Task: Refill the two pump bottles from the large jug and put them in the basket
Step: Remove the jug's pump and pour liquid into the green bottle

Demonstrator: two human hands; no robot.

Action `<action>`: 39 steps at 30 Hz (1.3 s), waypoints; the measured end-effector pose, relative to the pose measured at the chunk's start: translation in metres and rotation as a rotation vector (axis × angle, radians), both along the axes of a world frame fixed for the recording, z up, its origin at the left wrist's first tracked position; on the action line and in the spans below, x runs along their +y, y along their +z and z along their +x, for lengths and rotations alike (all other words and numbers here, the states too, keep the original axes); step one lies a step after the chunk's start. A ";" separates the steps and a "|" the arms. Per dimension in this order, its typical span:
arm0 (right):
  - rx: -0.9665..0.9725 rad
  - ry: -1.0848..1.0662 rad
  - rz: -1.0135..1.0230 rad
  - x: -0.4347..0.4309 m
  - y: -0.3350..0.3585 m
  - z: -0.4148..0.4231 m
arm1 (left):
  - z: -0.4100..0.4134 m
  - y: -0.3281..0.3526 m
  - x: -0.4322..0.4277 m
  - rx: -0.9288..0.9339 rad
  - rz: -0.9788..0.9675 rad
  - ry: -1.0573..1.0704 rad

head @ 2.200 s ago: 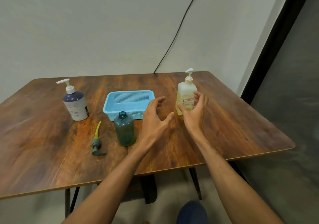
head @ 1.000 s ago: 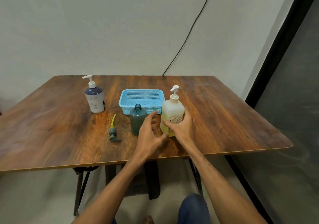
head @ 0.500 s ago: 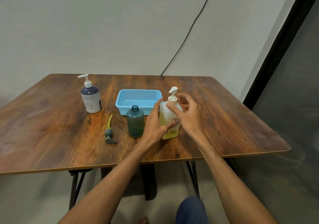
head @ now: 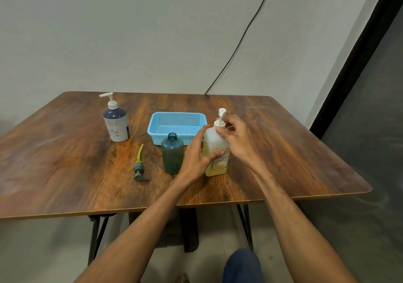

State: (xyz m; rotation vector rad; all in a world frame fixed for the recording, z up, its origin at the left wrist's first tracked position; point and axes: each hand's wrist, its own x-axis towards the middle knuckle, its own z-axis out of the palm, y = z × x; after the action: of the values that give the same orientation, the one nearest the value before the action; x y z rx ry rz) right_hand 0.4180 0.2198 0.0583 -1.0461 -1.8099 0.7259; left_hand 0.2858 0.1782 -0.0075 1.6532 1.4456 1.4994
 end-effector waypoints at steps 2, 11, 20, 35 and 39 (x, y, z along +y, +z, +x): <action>-0.001 0.015 0.001 -0.001 -0.001 0.000 | 0.001 -0.001 0.001 0.000 0.001 0.003; 0.236 -0.017 -0.052 0.004 -0.005 -0.004 | 0.001 -0.003 0.000 0.001 -0.010 0.001; 0.293 -0.127 -0.014 0.005 -0.010 -0.008 | 0.001 -0.008 0.003 0.002 -0.021 0.009; 0.270 0.000 -0.053 0.011 -0.006 0.001 | 0.002 -0.008 0.002 -0.009 0.011 0.017; 0.343 0.135 -0.131 0.013 -0.003 0.012 | 0.003 -0.009 0.002 -0.012 -0.003 0.025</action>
State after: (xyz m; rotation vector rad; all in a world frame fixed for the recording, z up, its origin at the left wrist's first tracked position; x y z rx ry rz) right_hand 0.4303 0.2332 0.0558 -0.8278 -1.5618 1.0503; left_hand 0.2883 0.1798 -0.0161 1.6277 1.4672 1.5177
